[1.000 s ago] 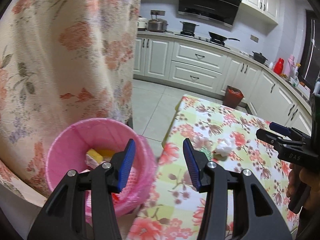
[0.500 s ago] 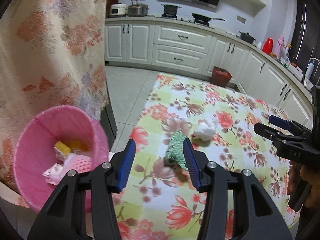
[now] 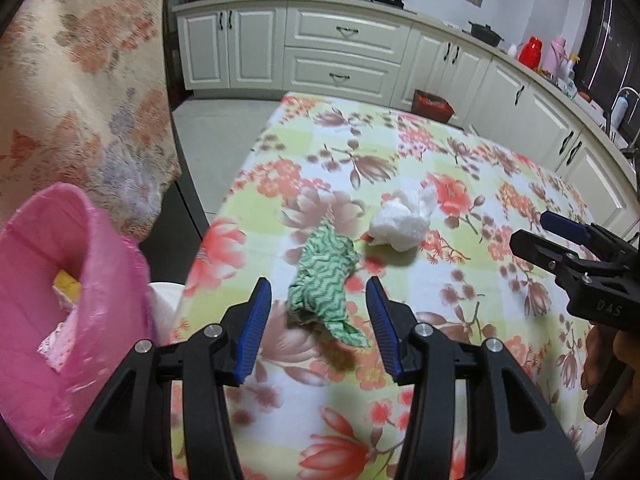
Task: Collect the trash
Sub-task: 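Grasp the green zigzag cloth with the left tool while the right tool grasps the white tissue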
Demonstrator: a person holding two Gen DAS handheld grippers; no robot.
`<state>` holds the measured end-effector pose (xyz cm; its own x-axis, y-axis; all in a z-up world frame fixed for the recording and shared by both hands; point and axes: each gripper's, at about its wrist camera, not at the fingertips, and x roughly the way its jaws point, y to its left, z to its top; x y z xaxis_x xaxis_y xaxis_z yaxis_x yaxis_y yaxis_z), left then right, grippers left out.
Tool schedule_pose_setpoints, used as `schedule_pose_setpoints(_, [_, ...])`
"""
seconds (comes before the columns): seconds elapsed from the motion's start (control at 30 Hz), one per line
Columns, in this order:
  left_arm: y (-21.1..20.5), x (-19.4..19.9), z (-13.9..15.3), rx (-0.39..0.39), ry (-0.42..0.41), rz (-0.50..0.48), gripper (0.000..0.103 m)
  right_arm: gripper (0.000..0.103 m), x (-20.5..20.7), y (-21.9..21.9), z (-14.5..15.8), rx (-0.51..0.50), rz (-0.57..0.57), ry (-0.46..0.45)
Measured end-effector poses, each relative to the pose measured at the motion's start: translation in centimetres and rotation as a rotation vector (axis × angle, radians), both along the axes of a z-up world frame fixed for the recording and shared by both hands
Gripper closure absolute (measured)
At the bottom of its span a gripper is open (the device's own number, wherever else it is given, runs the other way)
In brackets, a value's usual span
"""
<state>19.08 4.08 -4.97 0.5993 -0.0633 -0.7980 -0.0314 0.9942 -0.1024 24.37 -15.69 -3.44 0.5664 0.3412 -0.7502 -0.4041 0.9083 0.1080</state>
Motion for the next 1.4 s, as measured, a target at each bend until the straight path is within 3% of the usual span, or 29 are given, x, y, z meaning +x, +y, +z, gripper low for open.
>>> schedule_pose_setpoints(0.27, [-0.5,2.1,-2.7,0.0,0.059,-0.011,0.056,0.02,1.3,0.5,-1.4,-0.005,0.015,0.028])
schedule_pose_setpoints(0.53, [0.0,3.1,-4.2,-0.002,0.089,-0.008,0.067,0.019,2.1,1.8,-2.2,-0.005,0.033,0.042])
schedule_pose_setpoints(1.17, [2.6,2.8,-0.7,0.014,0.007,0.028,0.071,0.02,4.3,7.9,-3.1,0.007,0.105,0.051])
schedule_pose_setpoints(1.4, [3.4,2.5,0.8,0.015,-0.023,0.035,0.071,0.037,4.8,9.5,-4.0,-0.011,0.129,0.071])
